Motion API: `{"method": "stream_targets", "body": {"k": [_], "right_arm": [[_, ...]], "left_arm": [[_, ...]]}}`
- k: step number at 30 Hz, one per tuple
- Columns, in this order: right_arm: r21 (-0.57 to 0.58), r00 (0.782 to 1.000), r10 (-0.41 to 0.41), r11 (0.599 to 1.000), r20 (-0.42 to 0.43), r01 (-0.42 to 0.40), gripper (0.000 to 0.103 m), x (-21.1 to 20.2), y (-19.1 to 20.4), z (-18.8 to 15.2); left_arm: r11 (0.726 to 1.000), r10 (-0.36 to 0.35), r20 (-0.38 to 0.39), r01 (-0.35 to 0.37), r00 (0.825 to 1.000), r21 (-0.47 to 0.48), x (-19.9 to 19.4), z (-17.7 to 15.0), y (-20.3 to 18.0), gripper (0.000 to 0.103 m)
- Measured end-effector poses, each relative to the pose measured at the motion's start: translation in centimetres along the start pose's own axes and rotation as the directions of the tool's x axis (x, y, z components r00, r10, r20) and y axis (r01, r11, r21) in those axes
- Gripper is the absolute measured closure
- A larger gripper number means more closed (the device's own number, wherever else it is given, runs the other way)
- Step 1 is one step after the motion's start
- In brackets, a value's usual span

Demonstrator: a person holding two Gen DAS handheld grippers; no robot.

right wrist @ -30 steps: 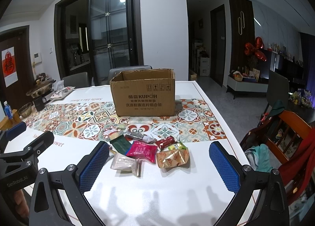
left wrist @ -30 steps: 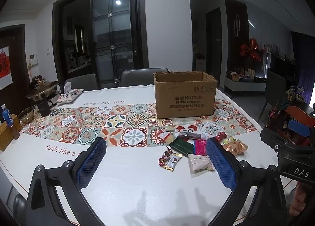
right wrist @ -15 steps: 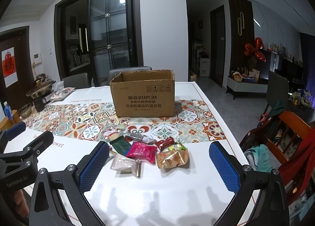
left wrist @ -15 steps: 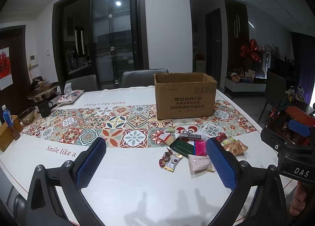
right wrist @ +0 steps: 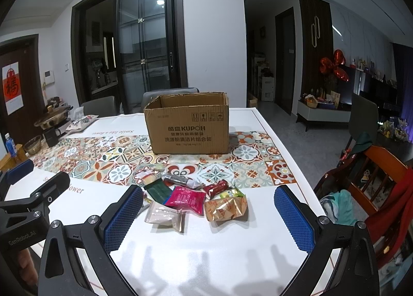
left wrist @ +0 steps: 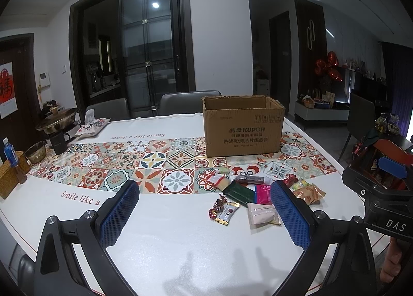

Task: Organize snacks

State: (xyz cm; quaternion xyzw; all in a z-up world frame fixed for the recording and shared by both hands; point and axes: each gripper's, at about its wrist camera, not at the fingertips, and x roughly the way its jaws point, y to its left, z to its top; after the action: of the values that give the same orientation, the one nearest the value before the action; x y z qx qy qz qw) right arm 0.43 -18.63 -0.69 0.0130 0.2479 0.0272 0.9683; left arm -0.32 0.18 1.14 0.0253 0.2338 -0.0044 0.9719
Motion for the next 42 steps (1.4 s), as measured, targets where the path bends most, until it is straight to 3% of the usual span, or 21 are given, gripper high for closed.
{"method": "stream_targets", "body": {"k": [24,32,42], "right_arm": [[-0.008,1.000,0.010,1.000,-0.011,-0.011,0.000,0.4,0.1,0.0],[-0.045,0.994,0.089,0.995,-0.066,-0.092,0.000,2.5,1.6,-0.3],[-0.092,0.971,0.179,0.977,-0.157,-0.194,0.004,6.9,4.1,-0.5]], "left_arm": [[1.000,0.015,-0.012,-0.015,1.000,-0.007,0.3,0.6,0.5,0.000],[1.000,0.023,-0.047,-0.023,0.999,-0.004,2.1,-0.3,1.4,0.001],[0.999,-0.023,-0.139,0.027,0.990,0.027,5.7,-1.3,2.5,0.024]]}}
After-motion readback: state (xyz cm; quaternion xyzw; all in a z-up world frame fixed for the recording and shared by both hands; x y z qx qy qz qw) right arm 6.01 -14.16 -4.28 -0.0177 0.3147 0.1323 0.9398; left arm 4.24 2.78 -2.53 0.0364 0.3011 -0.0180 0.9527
